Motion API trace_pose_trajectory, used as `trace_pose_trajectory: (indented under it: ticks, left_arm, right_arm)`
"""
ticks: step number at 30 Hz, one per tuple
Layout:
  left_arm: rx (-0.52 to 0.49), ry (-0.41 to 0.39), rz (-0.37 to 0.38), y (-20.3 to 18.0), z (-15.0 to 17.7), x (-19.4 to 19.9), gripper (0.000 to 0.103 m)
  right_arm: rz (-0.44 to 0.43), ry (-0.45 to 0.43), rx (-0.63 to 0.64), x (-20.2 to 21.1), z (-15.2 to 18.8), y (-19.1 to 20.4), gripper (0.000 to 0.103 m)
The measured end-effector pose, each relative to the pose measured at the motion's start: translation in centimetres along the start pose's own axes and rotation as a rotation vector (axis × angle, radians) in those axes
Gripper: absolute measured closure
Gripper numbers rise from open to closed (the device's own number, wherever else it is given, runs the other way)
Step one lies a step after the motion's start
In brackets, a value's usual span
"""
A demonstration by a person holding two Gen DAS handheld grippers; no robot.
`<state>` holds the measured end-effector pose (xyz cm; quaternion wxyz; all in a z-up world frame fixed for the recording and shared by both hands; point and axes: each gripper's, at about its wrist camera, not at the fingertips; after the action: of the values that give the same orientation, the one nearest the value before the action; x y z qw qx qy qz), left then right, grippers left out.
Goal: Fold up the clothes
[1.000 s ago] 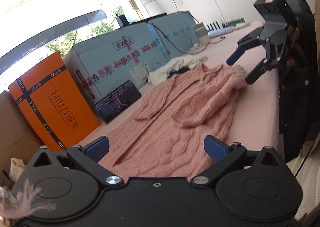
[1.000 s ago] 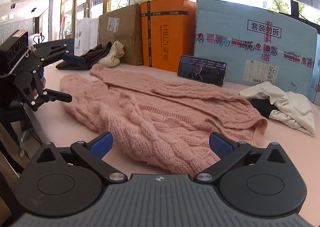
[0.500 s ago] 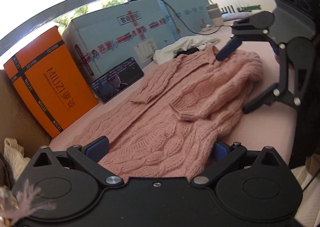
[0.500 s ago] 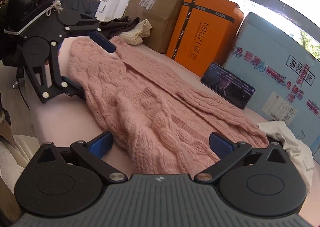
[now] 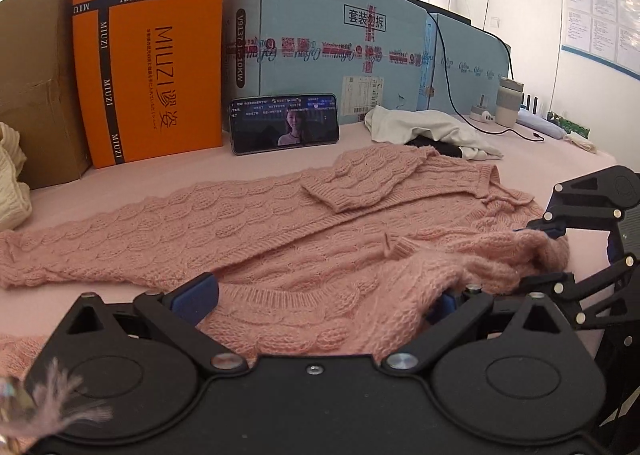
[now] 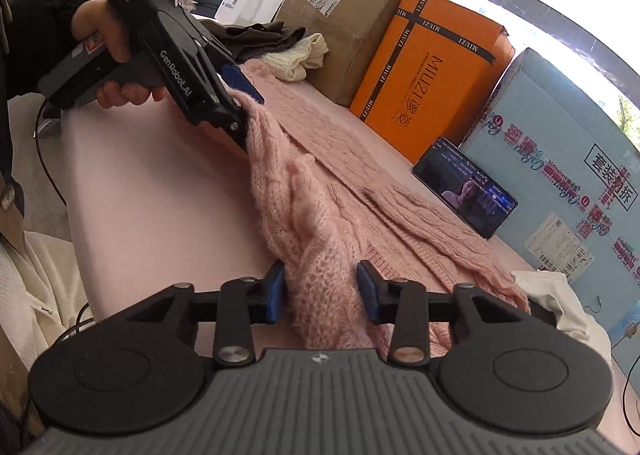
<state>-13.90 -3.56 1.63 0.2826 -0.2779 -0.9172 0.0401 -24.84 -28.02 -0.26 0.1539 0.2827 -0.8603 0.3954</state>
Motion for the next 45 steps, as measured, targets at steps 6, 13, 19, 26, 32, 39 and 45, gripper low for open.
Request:
trace_pose_trajectory:
  ticks: [6, 13, 19, 26, 32, 39, 45]
  left_arm:
    - [-0.217, 0.006, -0.041, -0.3, 1.6, 1.6, 0.000]
    - [-0.216, -0.017, -0.320, 4.7, 1.7, 3.8, 0.000]
    - [-0.076, -0.055, -0.350, 8.6, 0.7, 5.4, 0.084]
    - [-0.075, -0.178, -0.307, 8.5, -2.3, 4.8, 0.093]
    - [-0.017, -0.147, -0.259, 10.5, -5.7, 1.8, 0.093]
    - [0.246, -0.052, -0.184, 16.9, -7.4, -1.2, 0.065]
    - [0.440, -0.111, -0.098, 20.9, -6.5, -0.3, 0.027]
  right_arm:
    - [0.028, -0.057, -0.023, 0.4, 0.0, -2.4, 0.087]
    - [0.069, -0.089, -0.035, 0.7, 0.0, -4.6, 0.087]
    - [-0.047, -0.084, -0.053, 0.0, 0.2, -6.2, 0.088]
    - [-0.263, -0.107, -0.136, -1.9, 0.4, -11.0, 0.088]
    - [-0.349, -0.084, -0.285, -6.7, 1.2, -16.5, 0.088]
    - [-0.385, 0.023, -0.394, -12.0, 3.2, -19.0, 0.077]
    - [-0.295, 0.021, -0.409, -10.3, 4.4, -19.5, 0.056]
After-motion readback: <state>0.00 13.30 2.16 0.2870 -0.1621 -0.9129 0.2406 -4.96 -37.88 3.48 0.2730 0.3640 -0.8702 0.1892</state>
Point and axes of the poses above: each gripper's, at about its wrist camera, not at the fingertips, and x roughly against the way its jaws point, y to its left, z to its underside, and after that the axes turned 12 degrees about x, right-handed
